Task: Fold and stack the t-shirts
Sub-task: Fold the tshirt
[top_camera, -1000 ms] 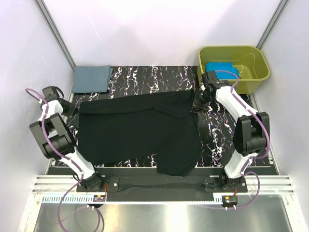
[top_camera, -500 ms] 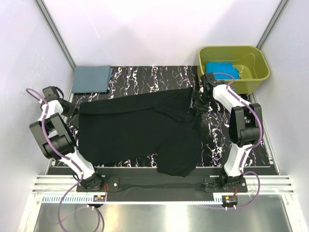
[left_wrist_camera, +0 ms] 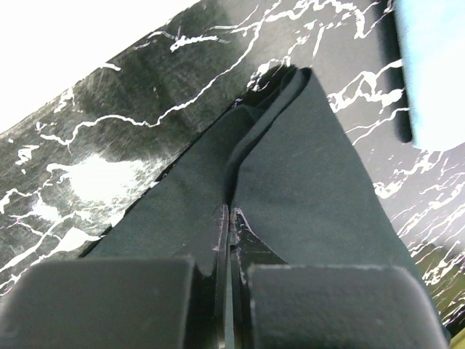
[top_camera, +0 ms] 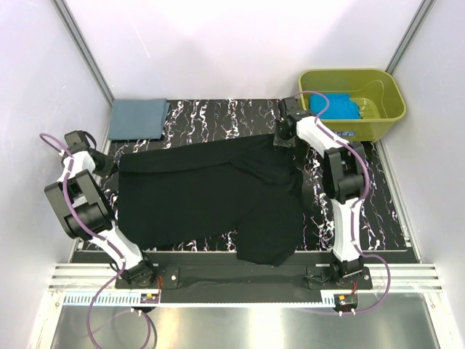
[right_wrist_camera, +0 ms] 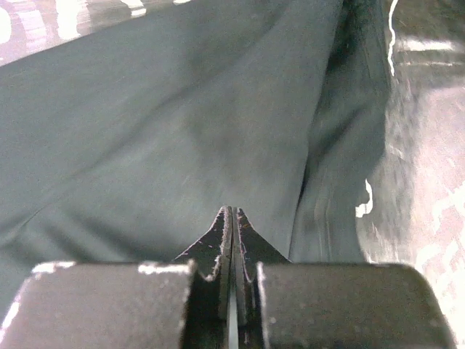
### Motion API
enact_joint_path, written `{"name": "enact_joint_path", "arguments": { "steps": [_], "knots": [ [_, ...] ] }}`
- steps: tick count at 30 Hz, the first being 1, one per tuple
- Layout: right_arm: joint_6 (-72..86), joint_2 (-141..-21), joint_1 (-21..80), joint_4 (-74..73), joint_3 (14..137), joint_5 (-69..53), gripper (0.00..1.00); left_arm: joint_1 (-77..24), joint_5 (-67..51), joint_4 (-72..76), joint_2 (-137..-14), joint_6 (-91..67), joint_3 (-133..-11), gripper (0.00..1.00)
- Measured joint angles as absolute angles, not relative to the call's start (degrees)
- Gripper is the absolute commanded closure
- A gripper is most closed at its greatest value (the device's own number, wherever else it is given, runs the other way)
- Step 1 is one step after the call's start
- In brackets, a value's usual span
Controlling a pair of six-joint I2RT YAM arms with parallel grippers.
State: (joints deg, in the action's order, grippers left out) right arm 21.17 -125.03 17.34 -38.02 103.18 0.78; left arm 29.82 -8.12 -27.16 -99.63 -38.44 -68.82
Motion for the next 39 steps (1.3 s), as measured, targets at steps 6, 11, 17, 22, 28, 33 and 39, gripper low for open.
{"name": "enact_joint_path", "arguments": {
  "steps": [6,11,17,22,28,33,39],
  "knots": [
    [21.3,-134.6,17.1,-40.2,111.6,4.3,0.99,29.8,-7.9,-27.3,-99.6,-38.4,-68.1,1.00],
    [20.4,-141.0,17.0,-40.6,122.7,5.8,0.97,29.8,-7.9,-27.3,-99.6,-38.5,-68.1,1.00],
    [19.3,-150.2,17.0,-43.7,138.7,5.9,0.88,29.8,-7.9,-27.2,-99.6,-39.1,-68.0,1.00],
    [19.6,-149.0,16.9,-47.0,137.9,4.8,0.63,29.8,-8.0,-27.2,-99.6,-39.0,-68.0,1.00],
    [20.0,-134.4,16.8,-51.7,123.9,2.1,0.46,29.8,-8.3,-27.2,-99.6,-39.0,-67.8,1.00],
    [19.8,-115.7,15.2,-51.3,107.0,-3.2,0.52,29.8,-8.4,-27.1,-99.6,-39.0,-67.8,1.00],
    [19.8,-106.0,11.4,-46.6,89.1,-8.9,0.47,29.8,-8.4,-27.1,-99.6,-38.4,-67.8,1.00]
  ]
}}
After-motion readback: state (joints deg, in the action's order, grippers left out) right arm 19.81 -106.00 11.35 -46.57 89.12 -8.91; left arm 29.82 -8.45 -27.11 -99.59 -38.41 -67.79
